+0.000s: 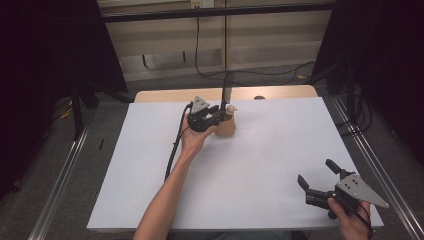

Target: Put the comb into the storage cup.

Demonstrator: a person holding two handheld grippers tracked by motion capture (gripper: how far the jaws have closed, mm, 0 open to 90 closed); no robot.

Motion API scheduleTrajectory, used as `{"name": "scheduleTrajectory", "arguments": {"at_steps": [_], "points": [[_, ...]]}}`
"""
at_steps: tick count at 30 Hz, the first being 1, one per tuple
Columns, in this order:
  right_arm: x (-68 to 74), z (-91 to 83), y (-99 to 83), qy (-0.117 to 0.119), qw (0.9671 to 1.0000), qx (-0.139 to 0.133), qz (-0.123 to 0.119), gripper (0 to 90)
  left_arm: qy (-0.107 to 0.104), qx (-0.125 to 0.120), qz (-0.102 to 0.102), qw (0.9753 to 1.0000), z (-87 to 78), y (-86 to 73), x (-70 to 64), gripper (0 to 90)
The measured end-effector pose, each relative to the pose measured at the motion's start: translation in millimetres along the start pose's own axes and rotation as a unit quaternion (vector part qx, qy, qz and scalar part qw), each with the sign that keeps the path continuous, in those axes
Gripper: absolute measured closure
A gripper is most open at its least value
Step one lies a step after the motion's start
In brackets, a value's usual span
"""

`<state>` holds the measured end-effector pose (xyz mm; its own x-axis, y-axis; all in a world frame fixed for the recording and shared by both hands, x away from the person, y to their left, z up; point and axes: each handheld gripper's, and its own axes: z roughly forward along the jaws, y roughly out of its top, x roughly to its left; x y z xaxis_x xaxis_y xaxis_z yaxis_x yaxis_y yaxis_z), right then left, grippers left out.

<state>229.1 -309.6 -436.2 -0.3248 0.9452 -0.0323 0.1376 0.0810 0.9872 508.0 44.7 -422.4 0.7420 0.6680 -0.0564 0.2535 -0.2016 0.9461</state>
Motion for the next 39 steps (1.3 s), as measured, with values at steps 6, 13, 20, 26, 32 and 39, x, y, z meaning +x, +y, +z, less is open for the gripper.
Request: {"name": "scheduleTrajectory", "arguments": {"at_steps": [6, 13, 20, 26, 32, 39], "points": [[0.1, -0.1, 0.0, 0.001, 1.0, 0.0, 0.0, 0.2, 0.002, -0.001, -0.003, 1.0, -1.6, 0.4, -0.1, 47.1], [-0.1, 0.1, -0.1, 0.001, 1.0, 0.001, -0.001, 0.2, 0.012, -0.001, -0.005, 0.9999, -8.5, 1.7, -0.6, 29.2], [-0.9, 0.7, -0.5, -0.001, 1.0, 0.002, -0.001, 0.2, 0.03, 0.011, -0.019, 0.9993, -17.8, 2.1, 3.8, 12.8], [-1.8, 1.0, -1.0, -0.001, 1.0, 0.003, 0.001, 0.2, 0.031, -0.013, -0.034, 0.9989, -28.3, 5.4, 4.5, 4.2], [-2.4, 1.2, -1.2, -0.001, 1.0, 0.003, 0.005, 0.2, 0.034, -0.021, -0.006, 0.9992, -41.2, 6.0, -0.3, 4.2], [-2.4, 2.7, -0.9, 0.0, 1.0, 0.001, 0.004, 0.2, 0.046, -0.057, -0.002, 0.9973, -57.4, 3.3, -2.7, 2.7]]}}
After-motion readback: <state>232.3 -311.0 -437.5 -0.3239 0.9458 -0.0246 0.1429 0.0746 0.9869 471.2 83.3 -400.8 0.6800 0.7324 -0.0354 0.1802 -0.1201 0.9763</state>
